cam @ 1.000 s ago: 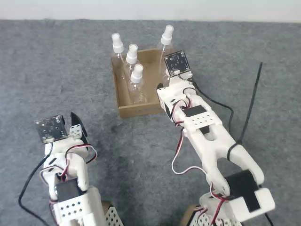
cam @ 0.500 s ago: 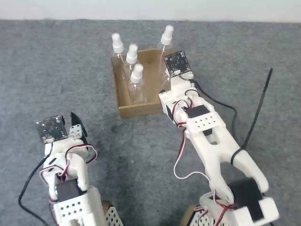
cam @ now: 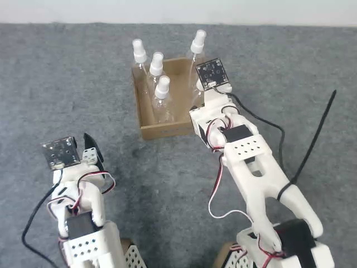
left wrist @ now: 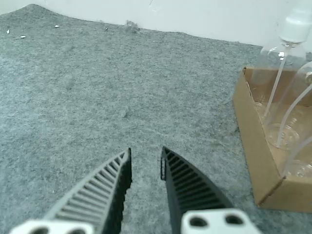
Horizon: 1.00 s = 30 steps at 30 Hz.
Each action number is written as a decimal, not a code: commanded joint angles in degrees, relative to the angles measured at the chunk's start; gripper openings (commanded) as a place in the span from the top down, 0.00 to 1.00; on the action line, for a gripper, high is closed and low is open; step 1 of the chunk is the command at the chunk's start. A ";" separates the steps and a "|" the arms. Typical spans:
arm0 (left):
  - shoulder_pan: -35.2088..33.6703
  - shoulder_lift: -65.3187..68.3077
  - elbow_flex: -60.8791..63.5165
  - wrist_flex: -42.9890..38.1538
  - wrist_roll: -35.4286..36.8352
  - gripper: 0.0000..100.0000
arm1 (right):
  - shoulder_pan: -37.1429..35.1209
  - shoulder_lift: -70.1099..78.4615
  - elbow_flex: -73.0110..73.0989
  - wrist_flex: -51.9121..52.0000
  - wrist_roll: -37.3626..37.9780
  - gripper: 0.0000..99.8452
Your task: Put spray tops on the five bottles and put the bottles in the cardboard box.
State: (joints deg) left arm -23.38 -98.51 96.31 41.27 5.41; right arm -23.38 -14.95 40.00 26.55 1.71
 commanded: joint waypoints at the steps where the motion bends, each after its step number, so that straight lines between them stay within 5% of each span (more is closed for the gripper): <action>1: -0.18 -1.23 -0.57 -1.85 -0.44 0.91 | -0.31 -4.09 -2.37 0.40 0.00 0.99; 17: 2.37 -1.23 -0.57 -2.11 0.00 0.91 | 0.22 -16.31 -0.62 22.11 -0.44 0.99; 30: 5.98 -1.23 0.48 -2.20 0.00 0.91 | 2.68 -40.48 21.80 23.16 0.00 0.99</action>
State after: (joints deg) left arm -17.67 -98.51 97.63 40.92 5.41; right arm -23.03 -47.12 58.73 49.14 1.80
